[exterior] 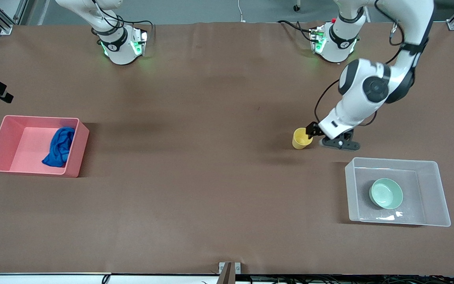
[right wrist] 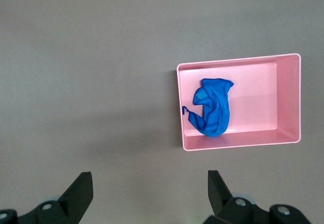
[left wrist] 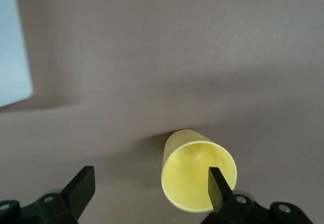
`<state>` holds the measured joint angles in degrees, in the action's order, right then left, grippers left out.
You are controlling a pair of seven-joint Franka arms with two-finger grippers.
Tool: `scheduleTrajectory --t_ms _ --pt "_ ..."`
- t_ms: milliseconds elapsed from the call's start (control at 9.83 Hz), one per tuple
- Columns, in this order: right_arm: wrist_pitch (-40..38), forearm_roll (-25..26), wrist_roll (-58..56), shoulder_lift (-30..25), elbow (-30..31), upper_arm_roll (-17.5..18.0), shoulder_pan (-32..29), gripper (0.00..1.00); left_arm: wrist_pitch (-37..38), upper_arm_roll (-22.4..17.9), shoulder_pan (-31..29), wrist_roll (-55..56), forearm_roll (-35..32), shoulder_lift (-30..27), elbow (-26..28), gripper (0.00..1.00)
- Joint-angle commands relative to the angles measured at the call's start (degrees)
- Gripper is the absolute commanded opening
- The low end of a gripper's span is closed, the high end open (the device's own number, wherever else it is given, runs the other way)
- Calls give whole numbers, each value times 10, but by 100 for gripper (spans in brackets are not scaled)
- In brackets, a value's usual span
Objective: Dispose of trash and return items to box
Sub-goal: 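Reach the left gripper down to the yellow cup and grasp it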
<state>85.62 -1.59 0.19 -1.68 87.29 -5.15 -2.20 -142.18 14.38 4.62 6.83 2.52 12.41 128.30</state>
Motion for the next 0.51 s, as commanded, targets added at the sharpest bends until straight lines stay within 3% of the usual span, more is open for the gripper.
scheduleTrajectory --t_ms 0,102,203,305,407 --pt "-5 9 -12 -7 1 4 -5 100 -41 6 1 22 -37 61 -3 97" --pt "-5 9 -13 -7 1 3 -7 100 -43 7 8 24 -50 80 -3 96" --pt "-5 9 -13 -7 1 2 -9 100 -43 9 7 24 -52 83 0 62" --pt "-10 9 -13 -7 2 2 -9 100 -42 10 7 25 -52 87 1 20" --pt "-13 9 -13 -7 2 1 -9 100 -43 10 7 25 -52 94 0 7"
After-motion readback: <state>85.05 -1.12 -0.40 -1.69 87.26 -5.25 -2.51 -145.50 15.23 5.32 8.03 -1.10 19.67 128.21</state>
